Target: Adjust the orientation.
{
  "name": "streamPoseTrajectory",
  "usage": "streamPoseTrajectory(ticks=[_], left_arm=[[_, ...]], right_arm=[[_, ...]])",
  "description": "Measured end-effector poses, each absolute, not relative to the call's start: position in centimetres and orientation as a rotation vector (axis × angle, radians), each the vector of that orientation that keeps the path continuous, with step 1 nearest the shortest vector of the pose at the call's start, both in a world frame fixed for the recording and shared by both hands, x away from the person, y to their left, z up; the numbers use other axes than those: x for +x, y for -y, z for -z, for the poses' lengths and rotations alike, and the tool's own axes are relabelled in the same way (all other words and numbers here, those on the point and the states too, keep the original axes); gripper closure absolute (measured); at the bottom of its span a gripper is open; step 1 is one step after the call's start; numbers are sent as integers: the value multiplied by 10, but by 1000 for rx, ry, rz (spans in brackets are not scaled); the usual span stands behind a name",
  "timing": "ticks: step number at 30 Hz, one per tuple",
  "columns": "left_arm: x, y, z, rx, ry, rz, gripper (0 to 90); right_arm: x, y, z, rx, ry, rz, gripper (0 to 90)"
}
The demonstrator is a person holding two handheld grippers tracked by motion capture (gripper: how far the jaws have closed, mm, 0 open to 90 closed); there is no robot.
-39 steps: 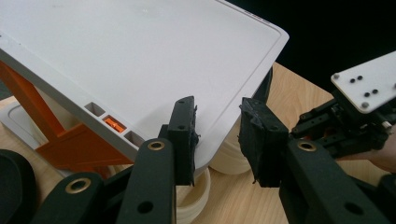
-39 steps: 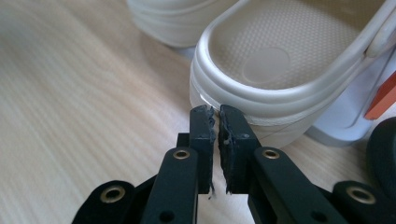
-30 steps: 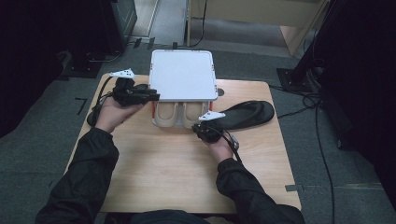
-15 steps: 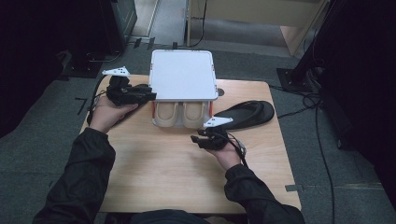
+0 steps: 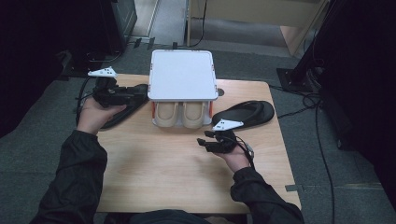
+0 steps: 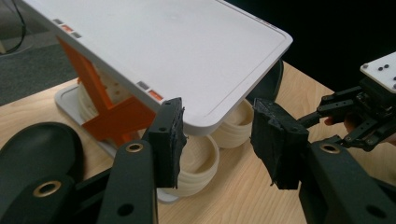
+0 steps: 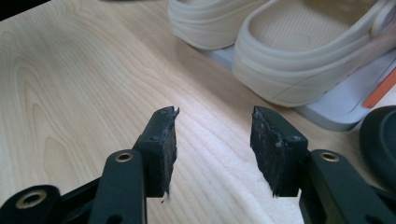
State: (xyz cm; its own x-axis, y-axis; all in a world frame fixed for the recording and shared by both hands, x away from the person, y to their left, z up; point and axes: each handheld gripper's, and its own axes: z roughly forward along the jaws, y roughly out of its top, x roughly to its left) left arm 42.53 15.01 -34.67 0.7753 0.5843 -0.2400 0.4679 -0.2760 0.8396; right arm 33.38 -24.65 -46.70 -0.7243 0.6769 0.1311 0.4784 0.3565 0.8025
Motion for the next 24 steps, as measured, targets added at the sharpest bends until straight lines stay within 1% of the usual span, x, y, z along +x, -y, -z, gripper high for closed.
streamPoseTrajectory(ticks=[10, 12, 19, 24], left_arm=[[419, -180, 357, 1904, -884, -188, 542], [419, -186, 361, 1903, -903, -197, 542], [421, -201, 378, 1900, -972, -204, 542], [424, -207, 397, 1906, -1001, -207, 543]], right_arm=[[347, 239, 472, 1037, -2433, -1296, 510], [350, 238, 473, 1045, -2440, -1296, 499], [355, 230, 473, 1032, -2457, -1315, 499], [356, 226, 473, 1021, -2470, -1312, 500]])
